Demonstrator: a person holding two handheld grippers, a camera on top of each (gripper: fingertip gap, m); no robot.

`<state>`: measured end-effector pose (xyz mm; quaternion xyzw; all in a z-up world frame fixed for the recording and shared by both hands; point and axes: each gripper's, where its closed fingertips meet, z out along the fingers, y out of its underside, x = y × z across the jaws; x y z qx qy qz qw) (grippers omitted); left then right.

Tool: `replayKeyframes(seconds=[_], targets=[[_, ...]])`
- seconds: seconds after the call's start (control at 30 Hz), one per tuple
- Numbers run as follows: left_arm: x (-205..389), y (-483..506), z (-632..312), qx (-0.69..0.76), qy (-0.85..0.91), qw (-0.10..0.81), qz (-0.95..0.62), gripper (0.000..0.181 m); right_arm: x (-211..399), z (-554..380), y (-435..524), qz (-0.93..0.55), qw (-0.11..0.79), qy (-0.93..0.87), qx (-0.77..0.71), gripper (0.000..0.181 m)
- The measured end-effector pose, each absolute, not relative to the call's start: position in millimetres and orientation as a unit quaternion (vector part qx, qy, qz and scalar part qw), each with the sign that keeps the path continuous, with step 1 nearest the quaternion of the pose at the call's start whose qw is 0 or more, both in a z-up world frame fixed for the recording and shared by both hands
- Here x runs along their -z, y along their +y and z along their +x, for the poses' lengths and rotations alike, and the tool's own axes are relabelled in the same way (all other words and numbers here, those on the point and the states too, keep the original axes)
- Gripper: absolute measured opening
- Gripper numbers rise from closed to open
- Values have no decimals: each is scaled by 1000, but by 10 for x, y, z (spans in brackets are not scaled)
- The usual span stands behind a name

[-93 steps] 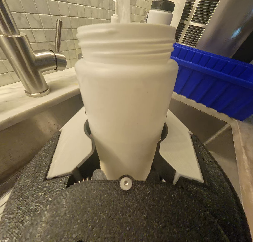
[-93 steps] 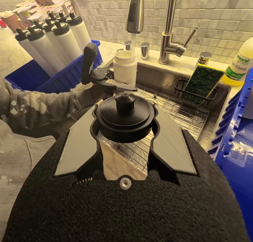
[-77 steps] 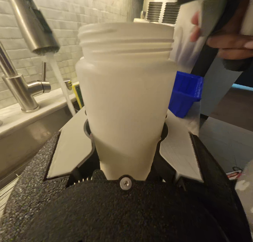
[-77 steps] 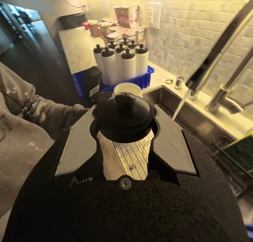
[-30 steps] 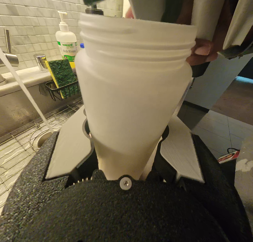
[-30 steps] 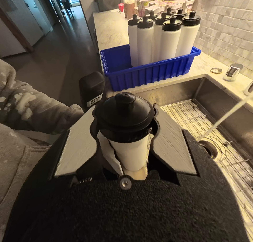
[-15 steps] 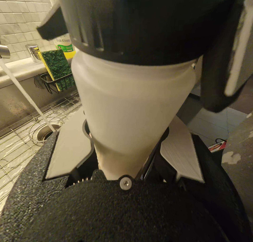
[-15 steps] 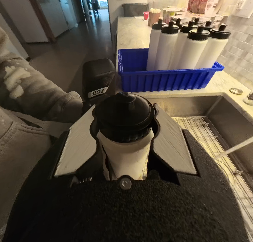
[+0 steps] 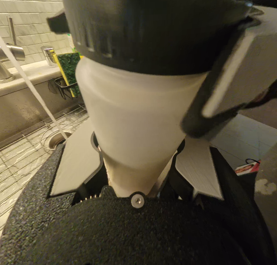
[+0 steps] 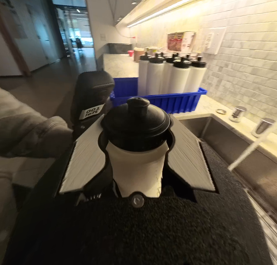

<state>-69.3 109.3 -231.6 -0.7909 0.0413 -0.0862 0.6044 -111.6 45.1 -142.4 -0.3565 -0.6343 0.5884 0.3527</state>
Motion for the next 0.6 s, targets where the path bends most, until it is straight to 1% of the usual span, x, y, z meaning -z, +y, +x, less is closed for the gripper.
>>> replayKeyframes(seconds=[0.17,0.27,0.3,0.33,0.37,0.47,0.6], targets=[[2316,1138,-749,64,23,609,-790,104,1450,-1166,624,-446,469,-572,-504,79],[2317,1138,-755,62,20,609,-791,103,1475,-1154,651,-489,470,-543,-495,79],[2317,1140,-754,60,19,608,-791,100,1485,-1143,641,-492,457,-545,-502,81],[2317,1140,-756,60,18,609,-791,99,1487,-1127,597,-486,432,-556,-518,101],[2315,1137,-757,61,17,610,-790,102,1454,-1094,558,-475,403,-564,-541,110],[2316,1137,-754,62,19,608,-791,105,1364,-990,508,-417,321,-626,-576,117],[2317,1131,-748,65,23,608,-791,105,1413,-968,520,-333,225,-732,-550,109]])
